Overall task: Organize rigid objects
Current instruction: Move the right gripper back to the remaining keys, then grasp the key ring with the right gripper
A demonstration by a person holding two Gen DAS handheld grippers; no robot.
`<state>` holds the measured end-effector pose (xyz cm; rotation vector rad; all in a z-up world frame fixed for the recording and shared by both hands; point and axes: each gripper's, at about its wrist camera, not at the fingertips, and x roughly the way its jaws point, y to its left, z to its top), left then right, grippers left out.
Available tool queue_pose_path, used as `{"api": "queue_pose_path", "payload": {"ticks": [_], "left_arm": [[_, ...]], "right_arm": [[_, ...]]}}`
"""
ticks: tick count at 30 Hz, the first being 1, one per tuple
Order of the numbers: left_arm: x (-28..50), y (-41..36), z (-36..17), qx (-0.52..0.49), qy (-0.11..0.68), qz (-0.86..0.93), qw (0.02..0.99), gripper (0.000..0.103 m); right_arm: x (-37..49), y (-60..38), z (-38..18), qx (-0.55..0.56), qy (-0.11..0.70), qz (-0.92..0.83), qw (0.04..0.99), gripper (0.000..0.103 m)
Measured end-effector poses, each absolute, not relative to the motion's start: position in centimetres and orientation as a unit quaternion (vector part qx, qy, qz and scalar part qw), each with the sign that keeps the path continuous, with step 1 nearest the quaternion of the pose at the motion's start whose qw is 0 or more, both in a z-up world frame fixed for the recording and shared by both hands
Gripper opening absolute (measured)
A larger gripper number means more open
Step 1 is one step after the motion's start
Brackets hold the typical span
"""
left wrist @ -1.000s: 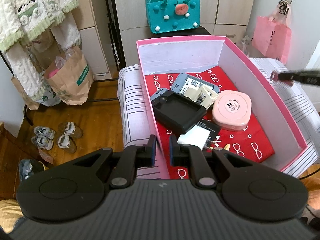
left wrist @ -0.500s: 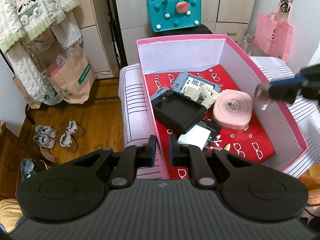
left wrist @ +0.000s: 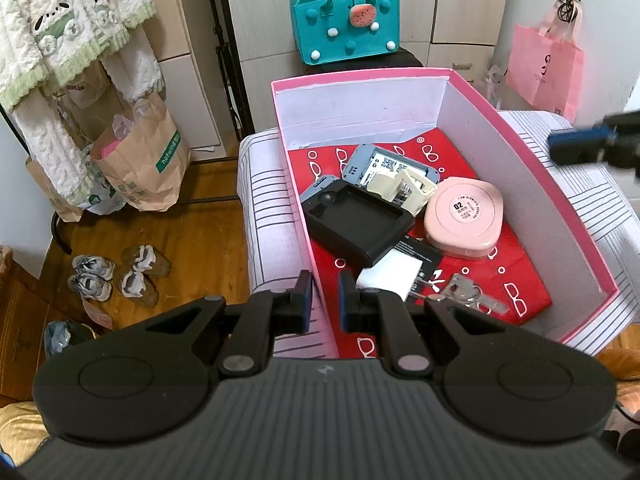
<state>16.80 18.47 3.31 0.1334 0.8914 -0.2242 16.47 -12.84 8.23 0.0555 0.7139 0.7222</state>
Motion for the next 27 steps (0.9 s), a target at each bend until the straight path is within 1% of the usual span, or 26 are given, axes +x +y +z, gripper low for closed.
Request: {"api": "queue_pose_path", "payload": {"ticks": [4, 7, 12, 15, 17, 19, 21, 27], "left_arm": [[16.8, 18.6, 3.3, 0.058, 0.429, -0.108, 0.895, 0.011], [16.7, 18.7, 3.3, 0.053, 0.429, -0.108, 0.895, 0.011], [16.7, 18.8, 3.3, 0.051, 0.429, -0.109, 0.895, 0.011], [16.7, 19.0, 3.3, 0.047, 0.43, -0.111, 0.895, 0.011], [16.8, 19.1, 3.3, 0.045, 0.43, -0.113, 0.894, 0.011], [16.8, 19.0, 3.3, 0.047, 0.431, -0.113, 0.894, 0.011], [16.9, 19.1, 3.4, 0.049, 0.432, -0.113, 0.893, 0.011], [17.0, 19.3, 3.4, 0.046, 0.432, -0.122, 0.893, 0.011]], "right_arm": [[17.7, -15.8, 8.2, 0.028, 0.335, 0.282, 0.898, 0.024], [18.9, -18.1, 7.0, 0.02, 0.342, 0.232, 0.911, 0.026], [21.6, -22.0, 3.6, 0.033, 0.367, 0.152, 0.917, 0.035], [22.6, -23.5, 2.0, 0.038, 0.362, 0.109, 0.925, 0.036], [23.2, -24.3, 1.3, 0.048, 0.362, 0.105, 0.925, 0.036], [23.8, -24.4, 0.7, 0.064, 0.366, 0.115, 0.921, 0.04], [24.4, -24.0, -0.1, 0.069, 0.374, 0.129, 0.916, 0.047], [25.9, -23.1, -2.8, 0.128, 0.409, 0.117, 0.896, 0.048]]}}
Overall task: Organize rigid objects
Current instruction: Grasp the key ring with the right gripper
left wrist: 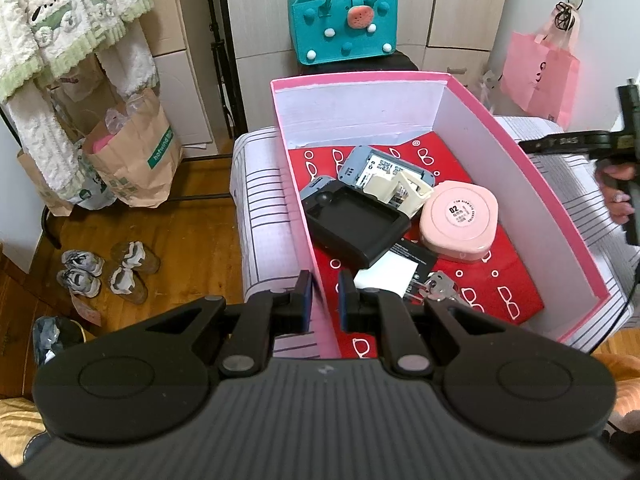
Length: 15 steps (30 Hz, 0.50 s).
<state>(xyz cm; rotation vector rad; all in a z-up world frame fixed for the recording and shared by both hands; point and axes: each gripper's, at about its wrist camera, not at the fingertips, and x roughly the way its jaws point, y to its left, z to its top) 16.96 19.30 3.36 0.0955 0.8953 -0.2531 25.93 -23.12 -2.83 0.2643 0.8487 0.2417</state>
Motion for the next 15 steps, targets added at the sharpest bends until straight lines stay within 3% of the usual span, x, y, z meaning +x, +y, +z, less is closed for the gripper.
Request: {"api": "queue_pose_path", "payload": {"ticks": [4, 6, 10, 11, 15], "left_arm": [[16.9, 19.5, 3.3, 0.047, 0.43, -0.128, 0.893, 0.011], [16.9, 19.5, 3.3, 0.049, 0.429, -0.129, 0.893, 0.011], [16.9, 19.5, 3.3, 0.043, 0.429, -0.132, 0.892, 0.011], [17.0, 19.5, 3.3, 0.042, 0.429, -0.132, 0.893, 0.011], [16.9, 19.7, 3.2, 0.04, 0.427, -0.135, 0.893, 0.011]], "right_arm": [[26.4, -21.1, -4.5, 0.129, 0.421, 0.124, 0.889, 0.053], [26.2, -19.6, -4.7, 0.101, 0.403, 0.123, 0.901, 0.064], [25.4, -17.2, -5.0, 0.035, 0.383, 0.104, 0.917, 0.063], [25.2, -17.1, -5.1, 0.029, 0.377, 0.096, 0.921, 0.06], [24.3, -17.8, -5.1, 0.03, 0.362, 0.065, 0.93, 0.03]]}}
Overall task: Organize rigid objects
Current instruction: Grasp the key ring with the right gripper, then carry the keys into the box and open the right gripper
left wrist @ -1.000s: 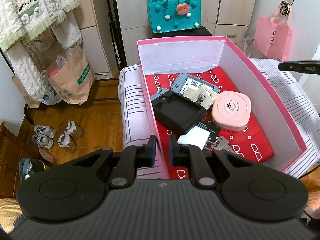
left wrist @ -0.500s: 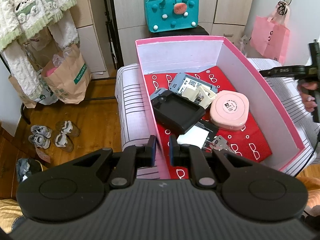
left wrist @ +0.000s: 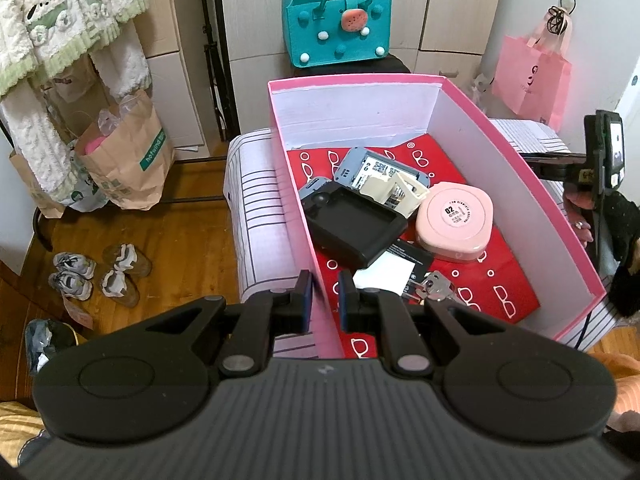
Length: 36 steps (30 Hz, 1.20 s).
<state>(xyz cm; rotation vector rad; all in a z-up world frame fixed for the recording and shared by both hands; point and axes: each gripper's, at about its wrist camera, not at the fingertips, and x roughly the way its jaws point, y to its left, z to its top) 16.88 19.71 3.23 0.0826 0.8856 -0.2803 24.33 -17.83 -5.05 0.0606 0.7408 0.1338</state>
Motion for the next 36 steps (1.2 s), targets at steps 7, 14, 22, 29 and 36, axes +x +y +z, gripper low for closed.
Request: {"api": "queue_pose_path", "payload": {"ticks": [7, 14, 22, 29, 36], "left_arm": [[16.9, 19.9, 3.2, 0.035, 0.427, -0.135, 0.893, 0.011], [17.0, 19.9, 3.2, 0.024, 0.428, -0.131, 0.894, 0.011], [17.1, 19.9, 3.4, 0.018, 0.434, -0.123, 0.892, 0.011], [17.1, 19.6, 3.4, 0.024, 0.435, -0.118, 0.892, 0.011], [17.0, 19.6, 3.4, 0.02, 0.436, -0.114, 0.893, 0.011]], "right_arm": [[22.4, -19.8, -4.3, 0.078, 0.364, 0.085, 0.924, 0.029], [20.6, -21.1, -2.5, 0.103, 0.343, 0.089, 0.929, 0.03], [18.7, -20.4, 1.6, 0.095, 0.326, 0.121, 0.933, 0.03], [16.9, -18.4, 7.3, 0.08, 0.308, 0.184, 0.93, 0.03], [15.1, -14.1, 11.3, 0.051, 0.3, 0.268, 0.914, 0.03]]}}
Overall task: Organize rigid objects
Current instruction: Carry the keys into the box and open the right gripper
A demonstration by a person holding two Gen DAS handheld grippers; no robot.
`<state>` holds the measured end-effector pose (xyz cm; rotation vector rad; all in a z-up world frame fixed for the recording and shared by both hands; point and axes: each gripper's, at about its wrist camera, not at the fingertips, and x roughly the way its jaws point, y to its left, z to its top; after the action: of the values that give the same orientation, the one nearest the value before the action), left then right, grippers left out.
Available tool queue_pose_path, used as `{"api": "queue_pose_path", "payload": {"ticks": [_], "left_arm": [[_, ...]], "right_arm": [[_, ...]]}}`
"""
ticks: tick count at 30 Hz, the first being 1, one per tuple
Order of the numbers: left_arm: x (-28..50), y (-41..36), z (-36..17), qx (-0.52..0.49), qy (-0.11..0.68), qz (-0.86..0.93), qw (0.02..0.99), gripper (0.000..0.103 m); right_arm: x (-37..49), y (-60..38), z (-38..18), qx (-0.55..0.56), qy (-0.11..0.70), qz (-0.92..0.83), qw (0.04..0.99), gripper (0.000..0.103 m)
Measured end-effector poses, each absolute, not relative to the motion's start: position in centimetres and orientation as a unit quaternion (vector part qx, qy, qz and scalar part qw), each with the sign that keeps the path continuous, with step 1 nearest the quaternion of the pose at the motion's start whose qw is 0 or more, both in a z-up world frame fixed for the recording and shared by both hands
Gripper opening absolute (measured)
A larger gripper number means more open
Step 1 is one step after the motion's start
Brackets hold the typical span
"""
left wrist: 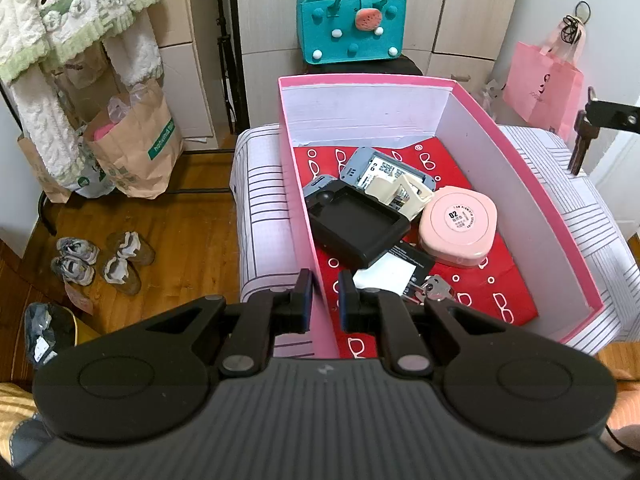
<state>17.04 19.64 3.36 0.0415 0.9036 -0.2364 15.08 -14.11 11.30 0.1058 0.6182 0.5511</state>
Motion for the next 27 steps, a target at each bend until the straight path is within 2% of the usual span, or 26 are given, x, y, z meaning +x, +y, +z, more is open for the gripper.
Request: {"api": "queue_pose_path", "payload": {"ticks": [10, 25, 27], "left_arm": [[16.7, 19.8, 3.6, 0.018, 0.435, -0.113, 0.893, 0.011], [16.6, 19.7, 3.6, 0.017, 0.437, -0.114, 0.892, 0.011], [16.6, 19.8, 3.6, 0.016, 0.436, -0.115, 0.892, 0.011]], "right_arm": [[14.6, -7.8, 11.7, 0.016, 0.305, 0.356, 0.883, 0.03], [19.6, -0.5, 7.1, 0.005, 0.369, 0.377, 0.849, 0.031], [19.3, -0.5, 7.1, 0.008, 0.358, 0.376, 0.855, 0.031]]}}
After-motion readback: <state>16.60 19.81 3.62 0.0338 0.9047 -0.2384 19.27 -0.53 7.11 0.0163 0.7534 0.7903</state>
